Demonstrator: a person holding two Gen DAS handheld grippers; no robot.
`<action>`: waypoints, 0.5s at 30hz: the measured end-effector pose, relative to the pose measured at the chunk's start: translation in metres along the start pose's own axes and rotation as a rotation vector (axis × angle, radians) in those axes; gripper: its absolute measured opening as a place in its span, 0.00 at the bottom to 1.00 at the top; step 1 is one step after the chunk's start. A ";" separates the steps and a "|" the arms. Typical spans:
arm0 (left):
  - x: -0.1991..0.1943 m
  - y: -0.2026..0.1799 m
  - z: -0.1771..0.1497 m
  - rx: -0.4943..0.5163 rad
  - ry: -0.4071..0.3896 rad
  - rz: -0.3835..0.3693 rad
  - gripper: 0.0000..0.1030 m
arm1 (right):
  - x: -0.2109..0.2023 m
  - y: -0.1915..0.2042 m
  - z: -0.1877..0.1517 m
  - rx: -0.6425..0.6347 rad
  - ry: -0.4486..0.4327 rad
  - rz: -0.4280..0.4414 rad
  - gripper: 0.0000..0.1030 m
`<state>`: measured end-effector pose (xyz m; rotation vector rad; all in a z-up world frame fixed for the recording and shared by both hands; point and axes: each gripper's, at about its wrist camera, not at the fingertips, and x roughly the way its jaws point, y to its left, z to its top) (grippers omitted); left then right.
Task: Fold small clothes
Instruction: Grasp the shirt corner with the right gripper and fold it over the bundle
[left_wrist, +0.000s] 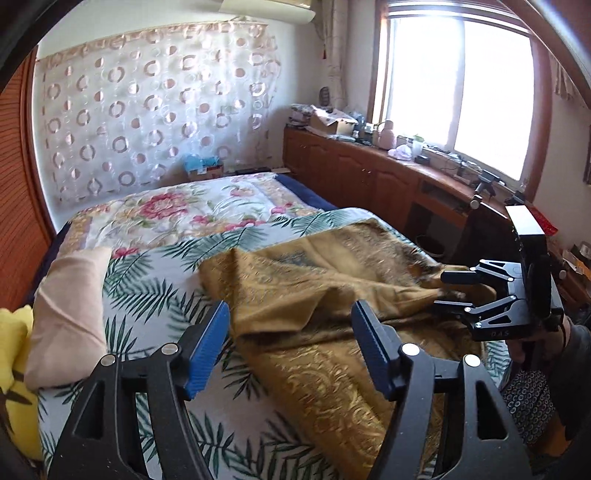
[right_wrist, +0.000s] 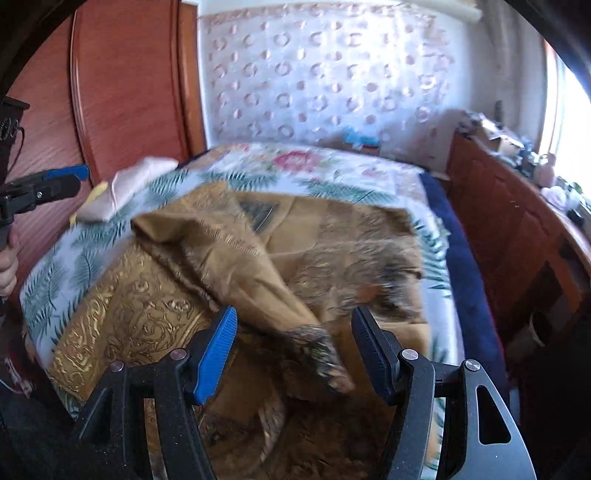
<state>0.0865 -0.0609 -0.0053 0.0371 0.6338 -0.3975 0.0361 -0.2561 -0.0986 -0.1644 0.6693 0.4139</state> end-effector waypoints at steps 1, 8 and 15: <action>0.001 0.004 -0.004 -0.010 0.006 0.005 0.67 | 0.009 0.002 0.001 -0.020 0.025 0.007 0.65; 0.004 0.016 -0.015 -0.039 0.014 0.023 0.67 | 0.050 0.005 0.009 -0.112 0.128 -0.012 0.65; 0.001 0.017 -0.017 -0.039 0.002 0.027 0.67 | 0.052 0.003 0.016 -0.126 0.129 0.001 0.46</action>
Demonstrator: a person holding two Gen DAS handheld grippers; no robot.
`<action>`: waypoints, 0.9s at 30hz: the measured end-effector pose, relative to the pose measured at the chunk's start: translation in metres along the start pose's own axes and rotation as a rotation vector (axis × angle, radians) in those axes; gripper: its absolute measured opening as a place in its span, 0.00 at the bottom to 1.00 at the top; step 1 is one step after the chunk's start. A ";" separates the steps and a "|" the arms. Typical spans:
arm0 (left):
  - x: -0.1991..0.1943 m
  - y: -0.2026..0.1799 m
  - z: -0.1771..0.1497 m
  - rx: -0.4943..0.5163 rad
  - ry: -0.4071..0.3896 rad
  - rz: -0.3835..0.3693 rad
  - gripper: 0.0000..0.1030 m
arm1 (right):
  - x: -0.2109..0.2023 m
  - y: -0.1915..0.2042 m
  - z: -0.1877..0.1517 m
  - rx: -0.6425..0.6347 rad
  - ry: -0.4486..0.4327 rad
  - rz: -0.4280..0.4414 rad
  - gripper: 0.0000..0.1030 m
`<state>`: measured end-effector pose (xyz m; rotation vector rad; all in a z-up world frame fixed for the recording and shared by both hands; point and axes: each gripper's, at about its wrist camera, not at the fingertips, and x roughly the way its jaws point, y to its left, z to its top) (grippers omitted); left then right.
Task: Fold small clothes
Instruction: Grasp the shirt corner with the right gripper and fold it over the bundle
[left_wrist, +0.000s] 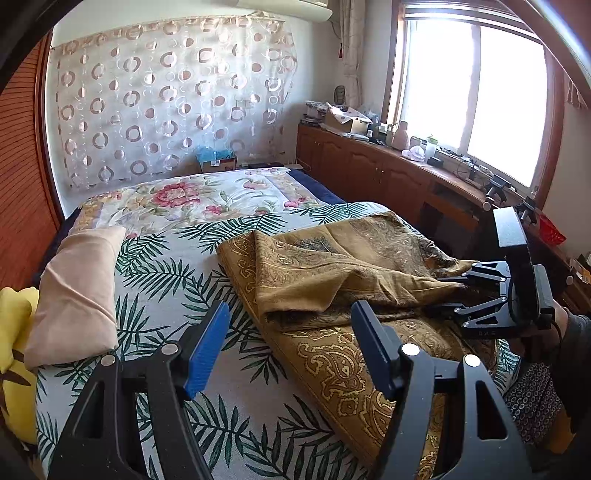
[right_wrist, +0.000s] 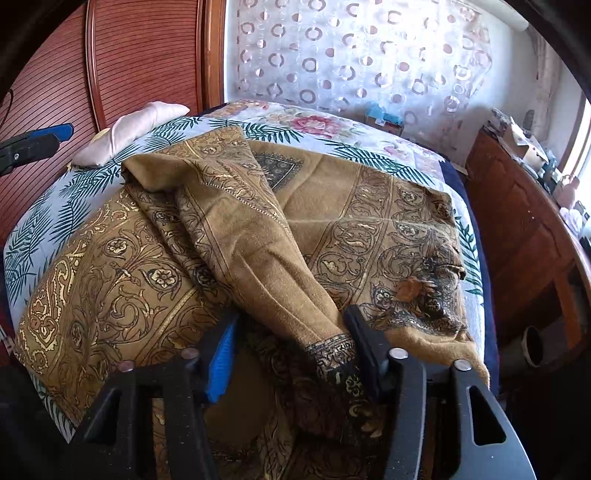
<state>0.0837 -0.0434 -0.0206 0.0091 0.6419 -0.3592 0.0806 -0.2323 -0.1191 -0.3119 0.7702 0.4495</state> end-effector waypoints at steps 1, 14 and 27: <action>0.000 0.000 0.000 0.000 0.000 0.000 0.67 | 0.001 -0.001 0.000 -0.004 0.002 0.001 0.42; -0.003 0.000 -0.002 -0.005 -0.001 0.002 0.67 | -0.048 0.005 0.001 0.004 -0.186 0.012 0.05; -0.004 -0.007 -0.001 0.000 -0.013 -0.004 0.67 | -0.067 -0.028 -0.025 0.104 -0.138 -0.096 0.05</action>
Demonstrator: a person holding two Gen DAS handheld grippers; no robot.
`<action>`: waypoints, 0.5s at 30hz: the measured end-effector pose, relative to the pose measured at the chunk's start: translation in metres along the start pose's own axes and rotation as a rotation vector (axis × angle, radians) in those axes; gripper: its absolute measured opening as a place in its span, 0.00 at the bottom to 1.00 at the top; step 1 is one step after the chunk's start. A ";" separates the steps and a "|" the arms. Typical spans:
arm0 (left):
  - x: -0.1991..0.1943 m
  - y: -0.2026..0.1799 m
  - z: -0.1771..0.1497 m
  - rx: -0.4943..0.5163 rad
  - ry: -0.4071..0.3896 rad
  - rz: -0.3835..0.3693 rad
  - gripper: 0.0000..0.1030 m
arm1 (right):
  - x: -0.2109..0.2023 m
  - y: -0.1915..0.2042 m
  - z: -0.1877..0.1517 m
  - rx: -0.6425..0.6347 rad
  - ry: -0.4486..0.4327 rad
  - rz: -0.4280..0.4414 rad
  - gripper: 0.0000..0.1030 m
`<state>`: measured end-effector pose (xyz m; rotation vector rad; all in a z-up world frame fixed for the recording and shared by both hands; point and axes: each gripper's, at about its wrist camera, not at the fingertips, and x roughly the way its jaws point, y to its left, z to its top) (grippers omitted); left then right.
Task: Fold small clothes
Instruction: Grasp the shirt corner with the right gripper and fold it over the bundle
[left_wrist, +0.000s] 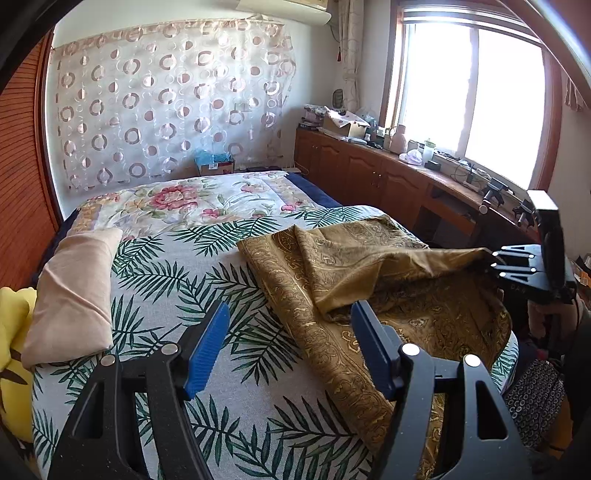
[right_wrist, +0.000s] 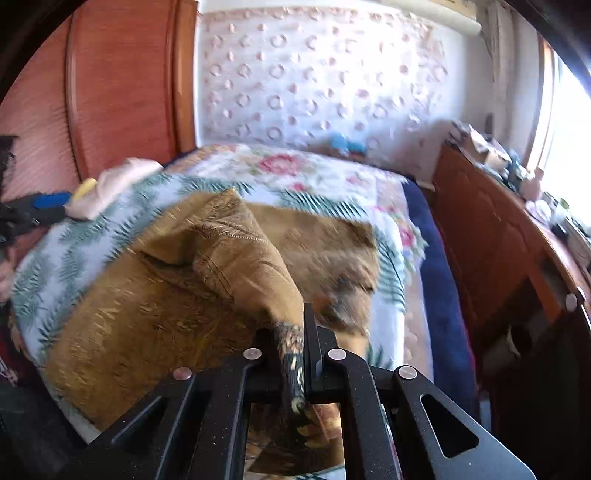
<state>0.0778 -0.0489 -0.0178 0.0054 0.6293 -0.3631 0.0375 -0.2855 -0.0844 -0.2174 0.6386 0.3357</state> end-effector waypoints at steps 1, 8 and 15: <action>0.000 -0.001 0.001 0.001 -0.003 0.001 0.67 | 0.004 0.000 -0.003 0.003 0.017 -0.009 0.05; -0.002 -0.005 0.003 0.010 -0.017 0.015 0.67 | 0.001 0.000 0.003 0.038 0.027 -0.033 0.37; -0.002 -0.004 0.004 0.011 -0.020 0.016 0.67 | -0.016 0.001 0.006 0.025 -0.006 -0.044 0.48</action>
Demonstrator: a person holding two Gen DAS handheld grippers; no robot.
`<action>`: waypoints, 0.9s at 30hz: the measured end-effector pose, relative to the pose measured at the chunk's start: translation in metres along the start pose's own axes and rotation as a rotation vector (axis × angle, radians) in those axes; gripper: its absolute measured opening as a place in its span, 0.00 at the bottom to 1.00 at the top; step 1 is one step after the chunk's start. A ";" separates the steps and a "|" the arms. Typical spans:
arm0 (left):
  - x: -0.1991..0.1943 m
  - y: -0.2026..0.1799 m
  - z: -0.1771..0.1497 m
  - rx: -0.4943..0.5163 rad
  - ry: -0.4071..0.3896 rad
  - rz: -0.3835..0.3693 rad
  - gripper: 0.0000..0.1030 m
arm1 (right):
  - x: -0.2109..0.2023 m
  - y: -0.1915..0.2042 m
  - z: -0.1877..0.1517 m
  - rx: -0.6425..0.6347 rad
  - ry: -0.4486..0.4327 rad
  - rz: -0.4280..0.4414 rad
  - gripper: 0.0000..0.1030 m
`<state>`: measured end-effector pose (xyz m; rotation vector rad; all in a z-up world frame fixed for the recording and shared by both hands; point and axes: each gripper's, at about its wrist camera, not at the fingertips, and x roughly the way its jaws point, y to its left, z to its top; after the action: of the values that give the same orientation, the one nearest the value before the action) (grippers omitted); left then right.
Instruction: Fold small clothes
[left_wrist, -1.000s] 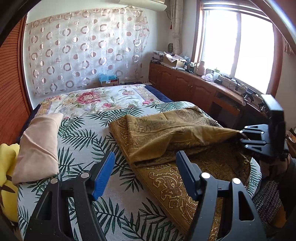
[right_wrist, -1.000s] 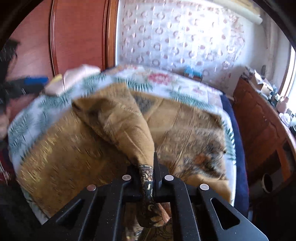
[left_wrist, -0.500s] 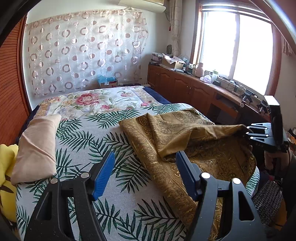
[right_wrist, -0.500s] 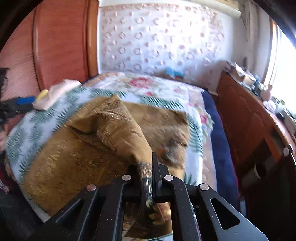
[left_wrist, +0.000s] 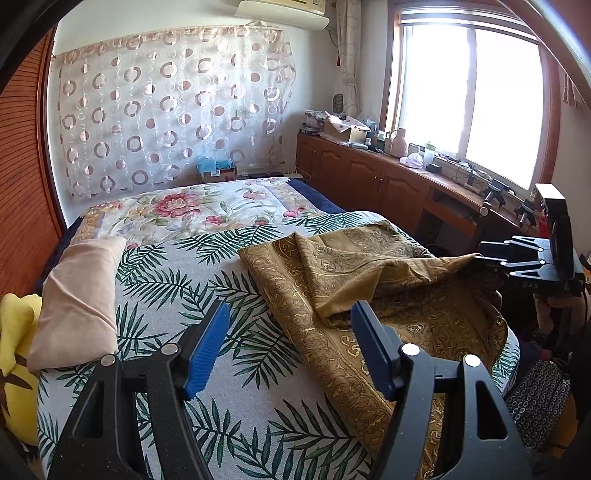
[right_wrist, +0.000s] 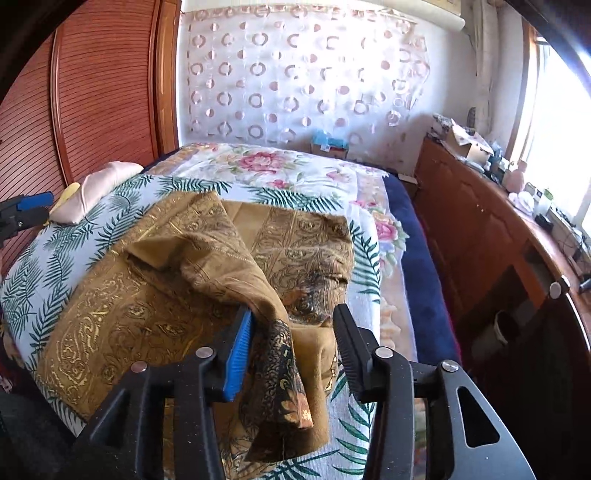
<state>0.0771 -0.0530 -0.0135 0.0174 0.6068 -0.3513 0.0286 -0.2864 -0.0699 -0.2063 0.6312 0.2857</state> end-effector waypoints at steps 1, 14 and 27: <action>0.000 0.000 0.000 0.001 -0.001 0.000 0.67 | -0.001 0.001 0.000 -0.003 -0.005 0.002 0.48; -0.001 0.001 0.000 -0.007 0.000 0.004 0.67 | 0.007 0.030 0.009 -0.068 -0.001 0.097 0.49; -0.003 0.009 -0.004 -0.024 0.001 0.008 0.68 | 0.067 0.066 0.048 -0.175 0.057 0.215 0.49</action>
<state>0.0755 -0.0432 -0.0155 -0.0032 0.6120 -0.3360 0.0848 -0.1982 -0.0792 -0.3164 0.6860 0.5450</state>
